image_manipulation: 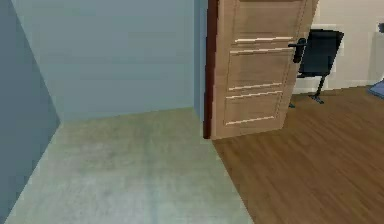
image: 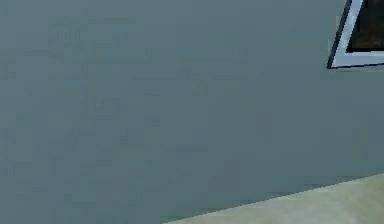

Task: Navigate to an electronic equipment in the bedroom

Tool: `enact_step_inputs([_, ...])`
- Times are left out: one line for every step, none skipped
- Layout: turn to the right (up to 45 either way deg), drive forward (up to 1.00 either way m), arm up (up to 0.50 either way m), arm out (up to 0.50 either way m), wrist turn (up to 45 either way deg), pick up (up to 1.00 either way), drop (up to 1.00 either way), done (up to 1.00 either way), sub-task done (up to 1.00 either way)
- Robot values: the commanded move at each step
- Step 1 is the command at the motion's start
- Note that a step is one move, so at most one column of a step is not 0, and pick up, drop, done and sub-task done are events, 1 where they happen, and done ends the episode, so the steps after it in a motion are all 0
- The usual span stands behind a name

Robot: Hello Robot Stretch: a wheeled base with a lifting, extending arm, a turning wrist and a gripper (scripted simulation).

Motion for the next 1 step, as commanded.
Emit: enact_step_inputs([30.0,0.00,0.00,0.00,0.0,0.00,0.00,0.00,0.00])
